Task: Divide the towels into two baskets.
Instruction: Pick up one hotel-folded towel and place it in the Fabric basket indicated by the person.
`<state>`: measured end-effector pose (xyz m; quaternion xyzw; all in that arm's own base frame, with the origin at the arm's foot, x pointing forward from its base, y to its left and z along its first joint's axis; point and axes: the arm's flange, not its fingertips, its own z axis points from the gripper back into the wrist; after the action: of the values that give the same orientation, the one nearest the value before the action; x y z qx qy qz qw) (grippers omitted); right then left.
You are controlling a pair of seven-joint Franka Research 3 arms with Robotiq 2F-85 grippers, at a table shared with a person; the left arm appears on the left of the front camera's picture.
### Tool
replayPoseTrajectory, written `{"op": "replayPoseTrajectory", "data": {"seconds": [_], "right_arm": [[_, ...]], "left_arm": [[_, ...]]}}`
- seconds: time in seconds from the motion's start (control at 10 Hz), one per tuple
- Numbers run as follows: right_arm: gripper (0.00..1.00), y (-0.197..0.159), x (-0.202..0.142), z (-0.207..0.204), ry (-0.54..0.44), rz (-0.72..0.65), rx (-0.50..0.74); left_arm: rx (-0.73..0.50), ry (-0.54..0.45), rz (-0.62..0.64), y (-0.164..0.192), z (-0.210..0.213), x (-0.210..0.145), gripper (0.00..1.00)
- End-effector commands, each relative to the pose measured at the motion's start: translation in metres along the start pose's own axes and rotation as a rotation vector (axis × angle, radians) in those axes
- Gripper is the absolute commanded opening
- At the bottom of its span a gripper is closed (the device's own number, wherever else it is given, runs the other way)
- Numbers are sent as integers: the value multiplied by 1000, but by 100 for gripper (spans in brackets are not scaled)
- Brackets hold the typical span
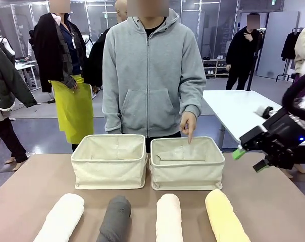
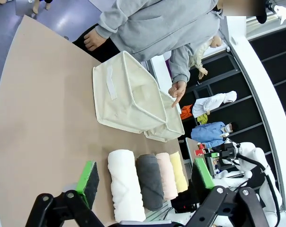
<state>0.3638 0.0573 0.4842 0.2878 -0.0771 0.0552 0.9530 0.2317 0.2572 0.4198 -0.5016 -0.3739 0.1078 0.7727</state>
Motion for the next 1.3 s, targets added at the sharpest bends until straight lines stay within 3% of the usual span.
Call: {"op": "replayPoseTrajectory", "data": {"seconds": [0.0,0.4,0.6,0.9,1.2], "right_arm": [[100,9,0,-31,26,-24,-177],[100,6,-6,-96,55,-82,-313],[100,2,-1,-123,75,-48,-350],[100,4,7,-153,67,-54,-367],[100,-1,5,-169,121,-50,-419]], "left_arm": [[-11,-3,-2,-1,1,1,100],[-11,-3,-2,-1,1,1,100],[-11,-3,-2,-1,1,1,100],[-11,-3,-2,-1,1,1,100],[-11,-3,-2,-1,1,1,100]]}}
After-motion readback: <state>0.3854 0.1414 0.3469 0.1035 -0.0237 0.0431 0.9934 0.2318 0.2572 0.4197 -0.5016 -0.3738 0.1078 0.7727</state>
